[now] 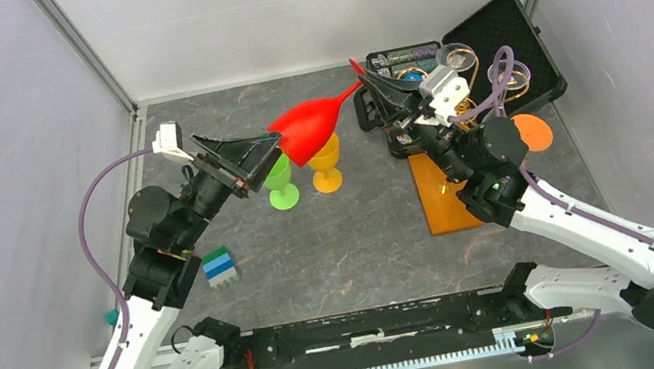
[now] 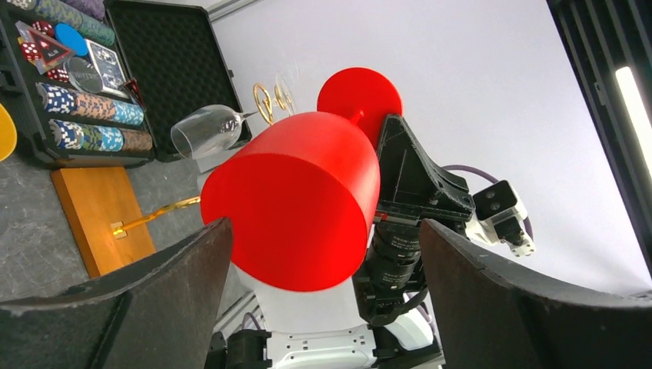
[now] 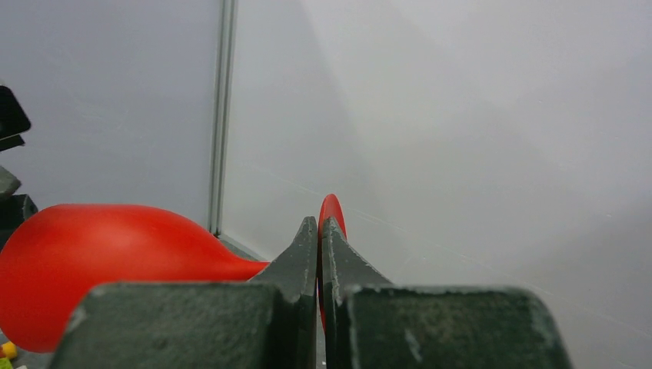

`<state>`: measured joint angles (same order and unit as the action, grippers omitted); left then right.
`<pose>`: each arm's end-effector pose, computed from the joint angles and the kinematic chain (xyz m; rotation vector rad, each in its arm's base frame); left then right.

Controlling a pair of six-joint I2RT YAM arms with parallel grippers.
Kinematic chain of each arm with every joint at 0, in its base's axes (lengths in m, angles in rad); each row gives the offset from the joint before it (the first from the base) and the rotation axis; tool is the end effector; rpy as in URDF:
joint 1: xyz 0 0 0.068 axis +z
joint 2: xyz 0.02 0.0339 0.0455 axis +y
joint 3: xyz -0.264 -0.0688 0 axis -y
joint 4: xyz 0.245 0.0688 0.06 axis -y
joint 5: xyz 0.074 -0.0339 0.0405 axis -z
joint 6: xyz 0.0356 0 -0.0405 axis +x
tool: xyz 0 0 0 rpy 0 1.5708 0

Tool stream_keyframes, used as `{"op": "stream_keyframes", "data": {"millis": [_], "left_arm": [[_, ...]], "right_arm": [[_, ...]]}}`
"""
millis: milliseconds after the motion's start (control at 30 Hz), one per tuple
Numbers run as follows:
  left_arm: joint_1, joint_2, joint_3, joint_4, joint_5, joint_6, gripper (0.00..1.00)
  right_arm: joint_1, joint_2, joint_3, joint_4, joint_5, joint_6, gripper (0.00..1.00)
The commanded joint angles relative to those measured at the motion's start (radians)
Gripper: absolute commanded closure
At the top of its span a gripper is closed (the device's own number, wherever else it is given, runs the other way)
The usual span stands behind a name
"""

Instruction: Take the wine glass off the wine glass rack

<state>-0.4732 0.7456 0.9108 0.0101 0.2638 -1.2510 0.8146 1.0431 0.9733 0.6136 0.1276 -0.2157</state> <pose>0.1422 -0.0833 0.4110 -0.3698 1.5656 -1.5760 0.1606 0.1636 0.4409 -0.4084 0.9597 0.4789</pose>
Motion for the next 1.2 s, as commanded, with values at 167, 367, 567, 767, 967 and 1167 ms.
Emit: {"op": "stream_keyframes", "data": {"millis": [167, 367, 567, 767, 967, 1167], "left_arm": [[-0.002, 0.039, 0.02, 0.142, 0.112, -0.001, 0.44], [-0.002, 0.012, -0.003, 0.16, 0.084, -0.004, 0.79], [-0.002, 0.012, 0.0, 0.162, 0.081, 0.016, 0.98], [-0.002, 0.016, 0.054, 0.055, 0.036, 0.159, 0.98], [-0.003, 0.021, 0.16, -0.21, -0.154, 0.405, 0.98], [-0.002, 0.068, 0.283, -0.521, -0.513, 0.68, 0.98]], "right_arm": [[0.005, 0.031, 0.011, 0.038, -0.076, 0.059, 1.0], [0.004, 0.053, 0.008, 0.055, -0.076, 0.08, 1.0], [0.004, 0.058, 0.005, 0.056, -0.086, 0.085, 1.0], [0.005, 0.051, 0.006, 0.04, -0.092, 0.072, 0.7], [0.005, 0.033, -0.009, 0.038, -0.09, 0.009, 0.33], [0.005, 0.007, 0.006, -0.067, -0.08, -0.053, 0.25]]}}
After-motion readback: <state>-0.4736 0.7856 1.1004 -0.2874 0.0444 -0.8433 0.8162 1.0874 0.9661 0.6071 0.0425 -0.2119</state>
